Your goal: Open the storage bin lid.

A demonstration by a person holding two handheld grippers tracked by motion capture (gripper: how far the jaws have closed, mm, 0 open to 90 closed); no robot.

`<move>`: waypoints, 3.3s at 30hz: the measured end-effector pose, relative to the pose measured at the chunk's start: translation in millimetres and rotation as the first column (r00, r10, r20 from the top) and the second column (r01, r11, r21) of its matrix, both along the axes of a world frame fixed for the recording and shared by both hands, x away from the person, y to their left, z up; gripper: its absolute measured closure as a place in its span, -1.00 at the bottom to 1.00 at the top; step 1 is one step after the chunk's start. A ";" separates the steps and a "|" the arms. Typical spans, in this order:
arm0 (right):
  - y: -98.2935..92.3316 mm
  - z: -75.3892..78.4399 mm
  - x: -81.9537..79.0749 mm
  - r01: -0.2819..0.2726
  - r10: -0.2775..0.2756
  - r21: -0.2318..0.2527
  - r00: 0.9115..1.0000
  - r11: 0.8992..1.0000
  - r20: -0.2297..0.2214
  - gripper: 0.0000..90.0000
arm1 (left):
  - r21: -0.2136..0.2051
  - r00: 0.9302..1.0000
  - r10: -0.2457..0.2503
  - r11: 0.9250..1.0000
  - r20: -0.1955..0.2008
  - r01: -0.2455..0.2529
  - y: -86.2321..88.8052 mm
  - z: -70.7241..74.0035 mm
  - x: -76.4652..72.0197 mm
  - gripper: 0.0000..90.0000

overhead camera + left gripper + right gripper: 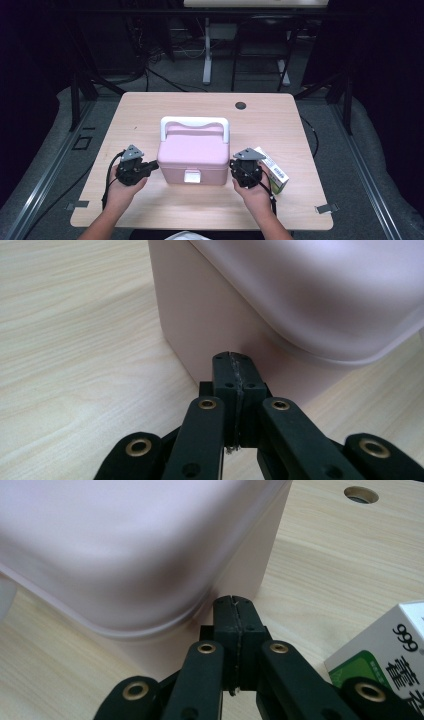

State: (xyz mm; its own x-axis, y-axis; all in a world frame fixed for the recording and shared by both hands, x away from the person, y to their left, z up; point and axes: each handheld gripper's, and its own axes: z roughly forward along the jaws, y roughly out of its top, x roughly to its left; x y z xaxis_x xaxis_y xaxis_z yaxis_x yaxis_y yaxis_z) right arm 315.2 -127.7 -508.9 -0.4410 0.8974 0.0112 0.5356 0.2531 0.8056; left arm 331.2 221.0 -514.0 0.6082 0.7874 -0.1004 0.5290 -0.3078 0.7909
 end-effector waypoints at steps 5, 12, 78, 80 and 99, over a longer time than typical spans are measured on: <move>-2.1 0.2 -7.2 -0.005 0.005 -0.003 1.000 1.000 -0.001 1.00 | 0.002 1.000 -0.014 1.000 0.001 0.014 -0.9 0.0 -9.7 1.00; -4.5 0.2 -18.2 -0.006 0.006 -0.011 1.000 1.000 0.005 1.00 | 0.010 0.999 -0.032 0.999 0.004 0.032 -2.8 0.3 -21.9 1.00; -28.7 -4.9 -46.2 -0.076 0.076 0.043 0.997 0.996 -0.006 0.50 | -0.088 0.997 -0.070 0.994 -0.034 0.066 18.8 -2.2 -44.3 0.49; -28.2 -3.4 -46.5 -0.079 0.080 0.049 0.997 0.996 -0.004 0.45 | -0.086 0.997 -0.067 0.994 -0.032 0.064 19.0 -2.0 -43.8 0.39; -32.0 49.8 -37.1 -0.115 0.116 0.036 0.993 0.993 -0.016 0.34 | -0.117 0.996 -0.071 0.991 -0.047 0.065 26.6 52.9 -29.3 0.27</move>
State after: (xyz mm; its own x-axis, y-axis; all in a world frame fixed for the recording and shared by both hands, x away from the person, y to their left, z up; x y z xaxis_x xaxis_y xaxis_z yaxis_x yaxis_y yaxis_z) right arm 278.1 -159.7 -459.0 -0.5411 0.8394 0.0507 0.5190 0.2859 0.8055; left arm 302.0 247.7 -461.1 0.6518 0.7256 -0.2206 0.5506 -0.2528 0.7955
